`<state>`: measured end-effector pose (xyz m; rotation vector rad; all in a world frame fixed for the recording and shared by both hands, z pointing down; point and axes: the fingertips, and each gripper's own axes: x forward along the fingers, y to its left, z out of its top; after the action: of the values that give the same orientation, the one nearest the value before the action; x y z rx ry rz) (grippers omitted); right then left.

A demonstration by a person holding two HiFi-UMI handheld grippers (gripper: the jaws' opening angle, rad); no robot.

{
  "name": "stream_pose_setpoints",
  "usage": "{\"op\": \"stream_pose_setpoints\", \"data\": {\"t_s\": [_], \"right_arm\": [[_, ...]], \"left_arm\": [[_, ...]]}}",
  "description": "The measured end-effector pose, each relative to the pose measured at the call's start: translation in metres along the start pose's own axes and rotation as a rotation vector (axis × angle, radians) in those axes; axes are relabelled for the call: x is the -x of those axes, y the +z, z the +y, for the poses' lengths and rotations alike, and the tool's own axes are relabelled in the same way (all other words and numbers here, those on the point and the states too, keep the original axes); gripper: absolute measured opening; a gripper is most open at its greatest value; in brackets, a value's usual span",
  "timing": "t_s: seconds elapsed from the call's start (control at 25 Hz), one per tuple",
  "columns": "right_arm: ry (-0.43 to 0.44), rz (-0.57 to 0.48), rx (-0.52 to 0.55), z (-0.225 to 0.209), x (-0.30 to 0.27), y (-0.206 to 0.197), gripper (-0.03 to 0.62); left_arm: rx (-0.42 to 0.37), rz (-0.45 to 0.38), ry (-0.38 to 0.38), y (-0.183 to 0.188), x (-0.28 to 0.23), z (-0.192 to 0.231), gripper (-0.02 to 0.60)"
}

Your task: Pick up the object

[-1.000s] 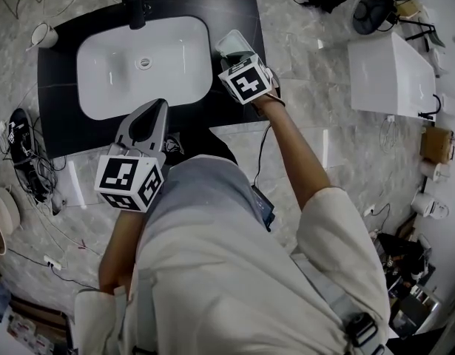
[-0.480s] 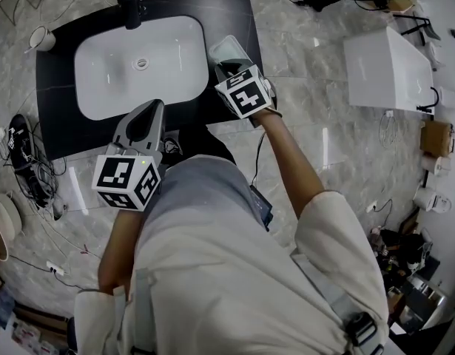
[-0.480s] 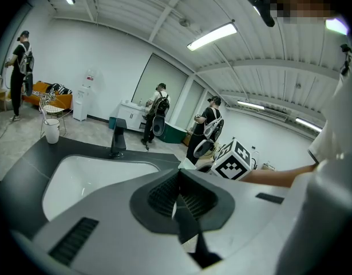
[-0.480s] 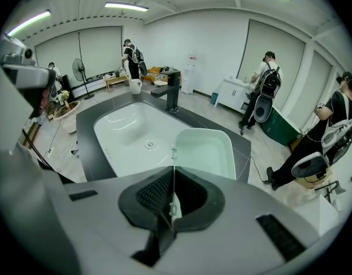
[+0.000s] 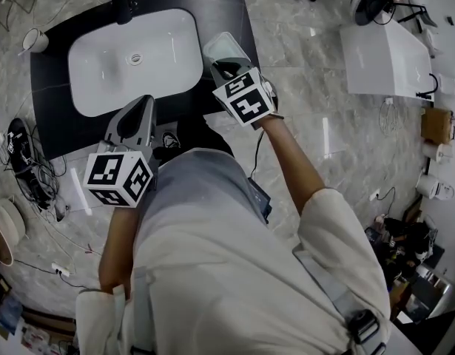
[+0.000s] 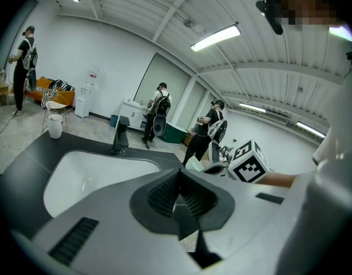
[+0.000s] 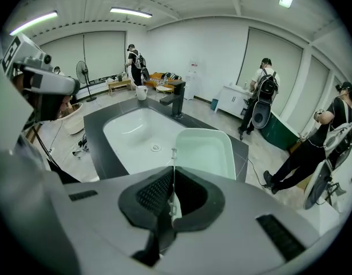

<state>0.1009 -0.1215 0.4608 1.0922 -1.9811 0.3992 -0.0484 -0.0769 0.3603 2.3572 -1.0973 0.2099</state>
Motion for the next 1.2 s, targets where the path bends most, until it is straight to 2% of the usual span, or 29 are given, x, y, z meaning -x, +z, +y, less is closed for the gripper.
{"op": "stream_pose_setpoints", "data": {"t_s": [0.44,0.92,1.2], "right_arm": [[-0.019,-0.074,-0.057,0.012,0.033,-0.001,0.015],[-0.041,-0.204,-0.218,0.015,0.074,-0.001,0.015],[-0.051,-0.286,-0.363,0.015,0.100,-0.008,0.015]], "left_arm": [[0.011,-0.003,0.008,-0.005,0.004,-0.001,0.006],[0.012,-0.018,0.005,-0.007,0.012,-0.004,0.006],[0.003,-0.023,0.015,-0.009,0.015,-0.003,0.006]]}}
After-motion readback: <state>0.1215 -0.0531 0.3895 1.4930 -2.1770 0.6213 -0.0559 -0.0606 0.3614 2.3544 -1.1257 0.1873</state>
